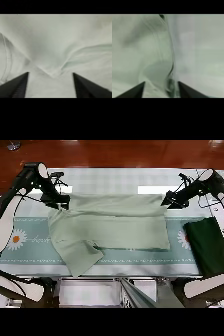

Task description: Fold the shirts.

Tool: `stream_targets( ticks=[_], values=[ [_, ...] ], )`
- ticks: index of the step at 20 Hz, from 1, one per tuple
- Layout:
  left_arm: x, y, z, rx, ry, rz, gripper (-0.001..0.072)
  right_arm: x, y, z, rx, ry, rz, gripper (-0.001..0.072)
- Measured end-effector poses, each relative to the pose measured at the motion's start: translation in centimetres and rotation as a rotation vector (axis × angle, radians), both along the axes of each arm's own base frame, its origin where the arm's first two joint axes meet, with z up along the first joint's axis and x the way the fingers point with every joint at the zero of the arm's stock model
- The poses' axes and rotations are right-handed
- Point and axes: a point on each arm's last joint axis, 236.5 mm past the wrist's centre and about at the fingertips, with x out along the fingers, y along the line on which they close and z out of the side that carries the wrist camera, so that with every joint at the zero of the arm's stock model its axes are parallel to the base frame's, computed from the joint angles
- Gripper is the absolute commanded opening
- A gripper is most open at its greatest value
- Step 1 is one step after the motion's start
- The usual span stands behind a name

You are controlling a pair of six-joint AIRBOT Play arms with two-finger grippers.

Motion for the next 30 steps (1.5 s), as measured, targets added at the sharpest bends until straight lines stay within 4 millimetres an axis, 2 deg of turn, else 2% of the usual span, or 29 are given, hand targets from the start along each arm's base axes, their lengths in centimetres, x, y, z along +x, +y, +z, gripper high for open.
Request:
stream_targets(
  ticks=[2,3,4,6,8,9,11,13,16,19,22,25,26,27,28,30],
  values=[
    [-0.7,0.1,0.7,-0.01,0.021,0.012,0.0701,0.2,-0.2,1.9,0.038,-0.011,-0.019,0.0625],
    [-1.0,0.2,1.3,-0.02,0.019,0.028,0.0701,0.2,-0.9,3.2,0.039,-0.027,-0.033,0.0625],
    [-1.6,0.7,2.0,-0.021,0.019,0.044,0.0701,-0.1,-2.0,4.7,0.027,-0.049,-0.051,0.0625],
    [-3.6,2.2,3.1,-0.021,0.017,0.089,0.0701,-1.8,-4.6,7.2,-0.019,-0.082,-0.091,0.0624],
    [-7.4,4.5,2.9,-0.023,0.042,0.183,0.07,-4.6,-6.6,8.6,-0.06,-0.12,-0.156,0.0623],
    [-10.0,5.9,2.3,-0.026,0.064,0.248,0.07,-6.3,-6.9,8.7,-0.072,-0.141,-0.186,0.0623],
    [-14.9,7.0,0.8,-0.082,0.102,0.382,0.07,-9.5,-5.8,8.5,-0.057,-0.192,-0.233,0.0623],
    [-18.0,5.8,-0.5,-0.207,0.091,0.503,0.07,-11.9,-4.3,7.7,-0.025,-0.234,-0.277,0.0622],
    [-19.8,3.5,-1.8,-0.363,0.04,0.631,0.07,-14.1,-1.5,6.3,0.06,-0.267,-0.321,0.0623],
    [-20.4,1.5,-2.4,-0.462,0.016,0.678,0.0699,-15.2,-0.1,5.6,0.108,-0.274,-0.335,0.0623],
    [-20.5,-0.6,-2.8,-0.545,0.004,0.691,0.0699,-15.6,0.5,5.4,0.131,-0.276,-0.343,0.0623],
    [-20.8,-2.1,-3.2,-0.573,0.006,0.679,0.0694,-15.4,-0.2,5.8,0.132,-0.287,-0.37,0.0622],
    [-20.7,-2.3,-3.3,-0.578,0.001,0.677,0.0579,-15.2,-0.9,6.2,0.125,-0.297,-0.387,0.0622],
    [-20.7,-2.4,-3.4,-0.577,-0.004,0.672,0.0246,-15.2,-1.8,6.4,0.111,-0.301,-0.403,0.0623],
    [-20.6,-2.1,-3.8,-0.562,-0.022,0.66,0.0024,-15.5,-2.7,6.4,0.093,-0.292,-0.414,0.0622],
    [-20.5,-2.2,-3.8,-0.567,-0.041,0.631,0.0024,-17.5,-3.8,5.1,0.055,-0.206,-0.432,0.0623]
  ],
)
